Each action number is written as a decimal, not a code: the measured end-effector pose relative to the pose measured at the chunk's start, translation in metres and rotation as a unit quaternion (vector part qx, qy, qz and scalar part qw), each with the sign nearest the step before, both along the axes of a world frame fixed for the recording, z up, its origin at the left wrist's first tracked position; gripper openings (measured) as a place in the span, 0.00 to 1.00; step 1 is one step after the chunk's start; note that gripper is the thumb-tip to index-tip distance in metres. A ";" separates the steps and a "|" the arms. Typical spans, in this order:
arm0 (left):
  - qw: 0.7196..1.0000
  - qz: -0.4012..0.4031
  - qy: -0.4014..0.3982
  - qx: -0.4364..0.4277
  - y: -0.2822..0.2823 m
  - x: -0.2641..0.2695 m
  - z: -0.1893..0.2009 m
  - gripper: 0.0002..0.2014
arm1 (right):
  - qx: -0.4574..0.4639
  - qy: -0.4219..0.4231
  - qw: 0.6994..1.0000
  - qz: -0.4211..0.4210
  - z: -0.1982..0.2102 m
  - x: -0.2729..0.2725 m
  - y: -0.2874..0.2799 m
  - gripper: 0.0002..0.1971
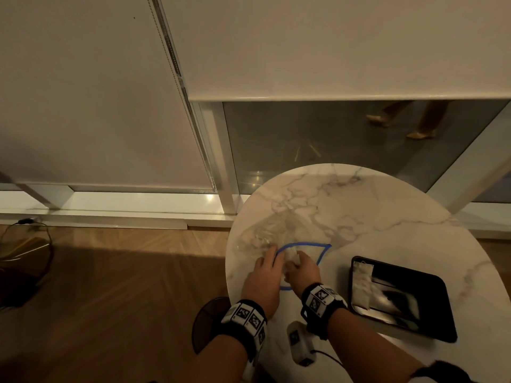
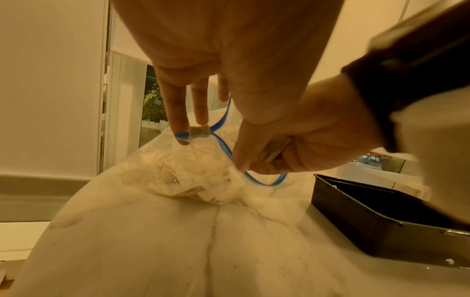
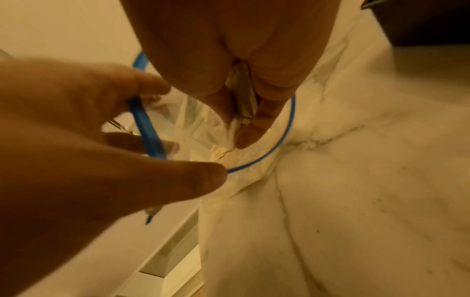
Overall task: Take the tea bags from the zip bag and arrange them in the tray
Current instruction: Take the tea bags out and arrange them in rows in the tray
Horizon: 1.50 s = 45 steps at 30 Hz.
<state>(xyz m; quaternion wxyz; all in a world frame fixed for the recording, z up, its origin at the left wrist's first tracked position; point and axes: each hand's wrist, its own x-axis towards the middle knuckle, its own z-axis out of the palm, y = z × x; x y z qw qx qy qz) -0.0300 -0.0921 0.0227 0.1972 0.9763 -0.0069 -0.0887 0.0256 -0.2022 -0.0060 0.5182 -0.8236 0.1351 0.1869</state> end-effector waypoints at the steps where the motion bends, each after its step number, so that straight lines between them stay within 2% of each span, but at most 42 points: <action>1: 1.000 0.000 0.006 0.009 0.000 0.001 -0.001 0.42 | 0.036 0.013 0.999 -0.012 -0.003 -0.006 -0.004 0.17; 4: 0.999 0.000 0.030 0.030 -0.001 -0.003 0.004 0.39 | 0.105 0.030 0.994 -0.033 0.005 -0.024 -0.019 0.11; 7: 0.999 -0.003 -0.048 0.017 -0.006 -0.015 0.014 0.30 | 0.158 0.046 0.986 -0.028 0.022 -0.039 -0.041 0.06; 10: 0.986 0.016 -0.148 -0.069 -0.013 -0.026 0.015 0.19 | 0.192 0.054 0.980 -0.017 0.038 -0.053 -0.068 0.05; 11: 0.980 0.037 -0.157 -0.114 -0.015 -0.029 0.014 0.15 | 0.201 0.057 0.978 -0.018 0.043 -0.056 -0.076 0.05; 13: 0.962 0.105 -0.114 -0.227 -0.023 -0.035 0.017 0.08 | 0.218 0.064 0.974 -0.020 0.049 -0.063 -0.093 0.07; 15: 0.921 0.180 -0.028 -0.344 -0.033 -0.038 0.024 0.07 | 0.232 0.072 0.970 -0.011 0.053 -0.069 -0.104 0.09; 17: 0.855 0.237 0.076 -0.454 -0.044 -0.040 0.034 0.10 | 0.238 0.075 0.968 -0.002 0.056 -0.072 -0.111 0.09; 19: 0.792 0.267 0.141 -0.531 -0.055 -0.044 0.044 0.11 | 0.245 0.080 0.966 0.014 0.058 -0.076 -0.115 0.09; 25: 0.692 0.284 0.215 -0.628 -0.077 -0.051 0.046 0.17 | 0.249 0.087 0.963 0.059 0.059 -0.083 -0.123 0.08; 26: 0.692 0.275 0.209 -0.634 -0.078 -0.051 0.044 0.16 | 0.249 0.085 0.963 0.063 0.059 -0.084 -0.124 0.08; 29: 0.764 0.211 0.163 -0.588 -0.082 -0.055 0.040 0.12 | 0.256 0.074 0.961 0.075 0.061 -0.085 -0.130 0.08; 31: 0.781 0.210 0.137 -0.572 -0.083 -0.056 0.038 0.10 | 0.257 0.066 0.962 0.058 0.060 -0.084 -0.134 0.09; 36: 0.759 0.237 0.116 -0.595 -0.083 -0.055 0.039 0.08 | 0.264 0.049 0.963 -0.008 0.056 -0.078 -0.146 0.07; 42: 0.722 0.272 0.114 -0.626 -0.078 -0.049 0.037 0.09 | 0.211 0.021 0.977 0.000 0.054 -0.073 -0.152 0.06; 45: 0.725 0.271 0.114 -0.623 -0.077 -0.046 0.035 0.10 | 0.208 0.014 0.978 0.009 0.055 -0.070 -0.151 0.06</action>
